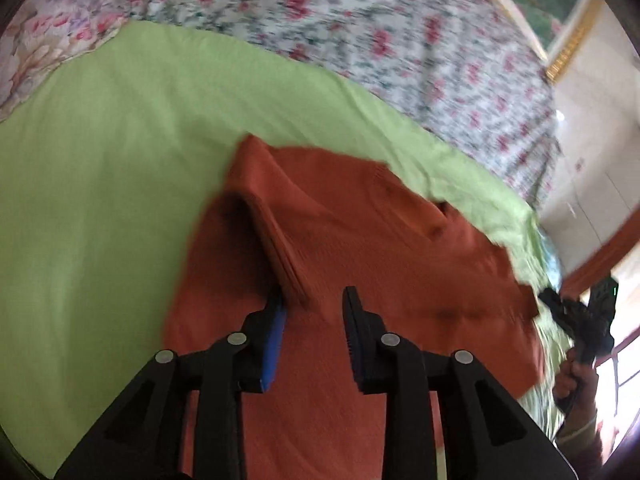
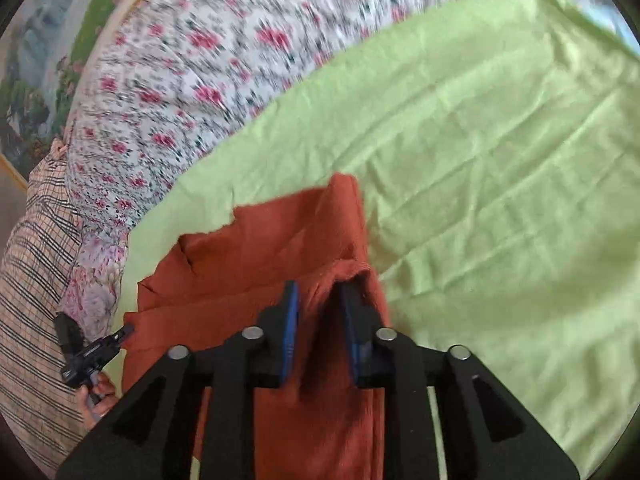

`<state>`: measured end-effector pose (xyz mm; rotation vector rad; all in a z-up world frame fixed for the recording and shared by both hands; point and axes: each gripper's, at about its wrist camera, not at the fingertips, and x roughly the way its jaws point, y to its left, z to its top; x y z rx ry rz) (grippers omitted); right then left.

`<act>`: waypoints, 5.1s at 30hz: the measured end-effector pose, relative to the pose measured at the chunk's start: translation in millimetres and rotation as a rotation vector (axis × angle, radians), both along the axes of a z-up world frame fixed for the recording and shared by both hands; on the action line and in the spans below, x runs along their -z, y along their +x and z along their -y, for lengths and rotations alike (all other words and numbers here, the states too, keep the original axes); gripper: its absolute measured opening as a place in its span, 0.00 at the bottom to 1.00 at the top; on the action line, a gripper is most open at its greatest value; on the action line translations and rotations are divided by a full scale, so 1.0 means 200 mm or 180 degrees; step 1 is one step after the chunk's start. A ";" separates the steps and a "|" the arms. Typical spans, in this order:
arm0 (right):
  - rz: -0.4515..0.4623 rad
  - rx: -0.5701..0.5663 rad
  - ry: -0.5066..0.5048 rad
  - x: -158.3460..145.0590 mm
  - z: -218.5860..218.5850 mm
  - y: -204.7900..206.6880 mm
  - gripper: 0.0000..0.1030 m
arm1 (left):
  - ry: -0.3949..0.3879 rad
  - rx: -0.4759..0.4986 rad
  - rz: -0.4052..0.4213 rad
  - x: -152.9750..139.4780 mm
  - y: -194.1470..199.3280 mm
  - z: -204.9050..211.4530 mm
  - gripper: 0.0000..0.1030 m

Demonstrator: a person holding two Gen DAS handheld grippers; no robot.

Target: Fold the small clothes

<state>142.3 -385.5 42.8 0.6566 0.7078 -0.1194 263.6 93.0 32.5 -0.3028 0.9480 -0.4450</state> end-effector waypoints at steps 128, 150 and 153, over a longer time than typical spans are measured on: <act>-0.0215 -0.1093 0.0122 0.01 0.03 0.27 0.17 | 0.0972 0.1460 0.0958 -0.07 -0.62 1.70 0.20; -0.0467 -0.0667 0.0270 0.04 0.03 0.06 0.84 | -0.0033 0.0586 -0.0293 -0.02 -0.06 0.82 0.77; -0.0479 -0.0674 0.0474 0.09 0.05 0.08 0.84 | -0.0142 0.0647 -0.0576 0.09 0.06 0.84 0.77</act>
